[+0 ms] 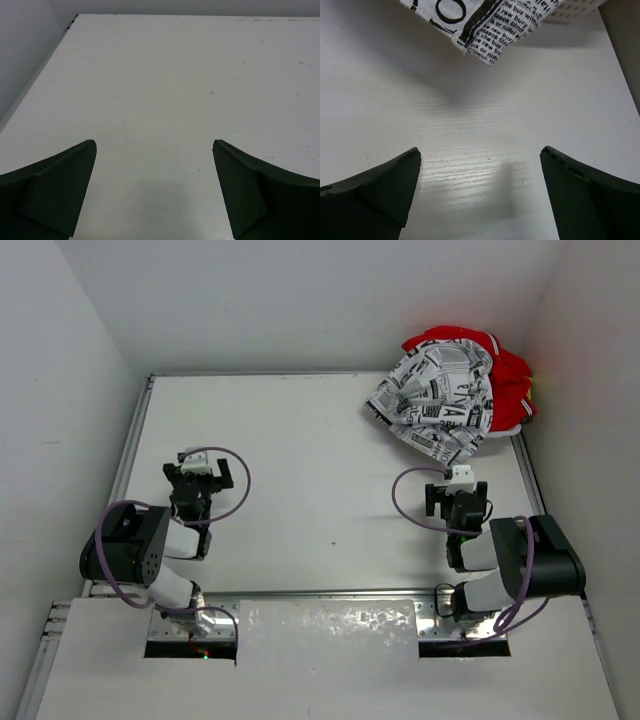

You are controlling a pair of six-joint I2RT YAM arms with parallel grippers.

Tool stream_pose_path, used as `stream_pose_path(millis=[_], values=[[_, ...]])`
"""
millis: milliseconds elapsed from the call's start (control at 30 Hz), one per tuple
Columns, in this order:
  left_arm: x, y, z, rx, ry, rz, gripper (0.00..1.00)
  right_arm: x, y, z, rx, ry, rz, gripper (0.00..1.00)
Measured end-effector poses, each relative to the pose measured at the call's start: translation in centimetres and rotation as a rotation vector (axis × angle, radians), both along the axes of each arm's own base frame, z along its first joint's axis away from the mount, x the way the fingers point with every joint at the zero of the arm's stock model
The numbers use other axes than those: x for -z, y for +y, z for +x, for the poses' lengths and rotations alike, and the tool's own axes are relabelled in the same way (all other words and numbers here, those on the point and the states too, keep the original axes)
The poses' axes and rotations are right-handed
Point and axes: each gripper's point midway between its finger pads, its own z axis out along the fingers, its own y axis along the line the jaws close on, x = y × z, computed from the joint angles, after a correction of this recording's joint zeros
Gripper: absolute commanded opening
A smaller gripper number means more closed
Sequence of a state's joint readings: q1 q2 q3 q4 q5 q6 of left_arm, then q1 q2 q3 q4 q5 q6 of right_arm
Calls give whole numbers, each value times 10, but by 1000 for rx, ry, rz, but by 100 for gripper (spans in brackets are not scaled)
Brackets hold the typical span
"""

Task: Fold and stack the trousers
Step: Grab the trousers from the pile

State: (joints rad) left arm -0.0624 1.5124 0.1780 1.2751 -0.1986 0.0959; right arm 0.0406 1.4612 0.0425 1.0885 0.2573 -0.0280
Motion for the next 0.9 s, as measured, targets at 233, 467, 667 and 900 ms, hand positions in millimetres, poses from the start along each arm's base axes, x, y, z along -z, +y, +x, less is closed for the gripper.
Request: stream_pose_path(millis=[233,467,667,900], values=[[0,0,0,0,1,0,100,0,0,0,0,0,0,99],[-1,-8,1,50,1,8,100,-3,1,6,-5,52,-2,99],[-64,-43,85,231,116,39,100,-138,36,64,-174,-145,77,78],[-197,-56,123,315,96,147,100,-332,48,115,-212,-326,169,85]])
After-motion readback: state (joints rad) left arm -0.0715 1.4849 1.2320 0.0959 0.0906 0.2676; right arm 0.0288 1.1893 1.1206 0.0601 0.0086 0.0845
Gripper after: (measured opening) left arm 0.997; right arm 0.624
